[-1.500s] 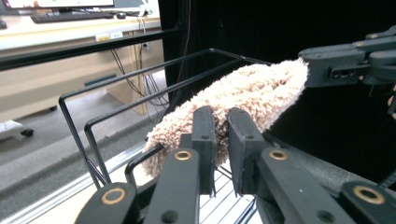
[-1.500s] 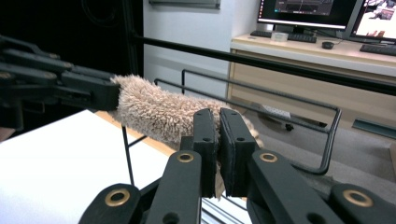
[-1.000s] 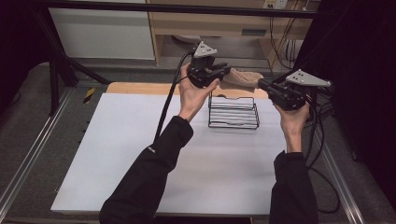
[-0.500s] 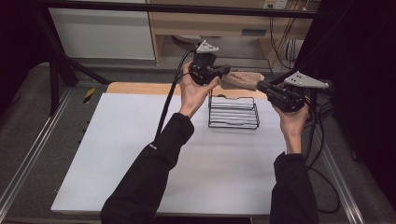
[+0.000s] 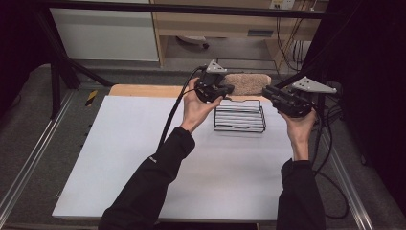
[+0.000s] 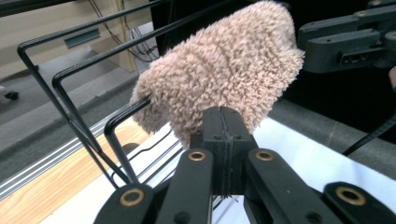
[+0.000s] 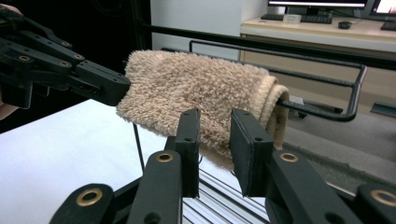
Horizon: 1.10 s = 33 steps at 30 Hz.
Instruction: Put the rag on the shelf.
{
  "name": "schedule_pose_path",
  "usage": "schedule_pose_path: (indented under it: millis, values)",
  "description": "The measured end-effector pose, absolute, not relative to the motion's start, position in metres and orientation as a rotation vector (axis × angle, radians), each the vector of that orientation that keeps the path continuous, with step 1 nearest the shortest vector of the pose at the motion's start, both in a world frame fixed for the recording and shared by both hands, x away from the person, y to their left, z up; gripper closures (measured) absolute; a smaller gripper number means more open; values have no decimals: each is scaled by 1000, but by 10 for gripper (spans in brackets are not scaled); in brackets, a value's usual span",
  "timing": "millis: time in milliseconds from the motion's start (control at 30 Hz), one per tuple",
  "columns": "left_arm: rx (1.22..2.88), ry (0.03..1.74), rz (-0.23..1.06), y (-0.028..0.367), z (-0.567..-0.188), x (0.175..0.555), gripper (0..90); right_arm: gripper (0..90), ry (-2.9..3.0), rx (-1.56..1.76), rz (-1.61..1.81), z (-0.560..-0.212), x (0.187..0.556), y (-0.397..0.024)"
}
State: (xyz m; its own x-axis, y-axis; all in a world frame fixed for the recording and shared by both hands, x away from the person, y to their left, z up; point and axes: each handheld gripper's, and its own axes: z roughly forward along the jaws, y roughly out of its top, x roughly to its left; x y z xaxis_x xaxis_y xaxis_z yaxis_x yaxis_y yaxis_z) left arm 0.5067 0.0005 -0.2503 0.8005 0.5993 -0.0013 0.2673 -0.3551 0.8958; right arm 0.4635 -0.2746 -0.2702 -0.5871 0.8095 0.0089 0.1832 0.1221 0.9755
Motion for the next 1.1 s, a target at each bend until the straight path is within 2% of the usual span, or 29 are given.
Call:
schedule_pose_path:
  millis: [133, 333, 533, 833, 1100]
  values:
    - [1951, 646, 410, 1, -252, 506, 897, 839, 1865, 992, 1478, -273, 466, -275]
    - [1950, 651, 418, 5, -256, 502, 864, 817, 1871, 991, 1469, -272, 464, -272]
    - [1954, 668, 440, 16, -261, 495, 753, 692, 1876, 984, 1492, -270, 457, -270]
    - [1948, 700, 442, 43, -275, 479, 575, 430, 1899, 993, 1518, -274, 443, -260]
    - [1973, 724, 447, 73, -298, 464, 421, 243, 1935, 1029, 1530, -286, 436, -252]
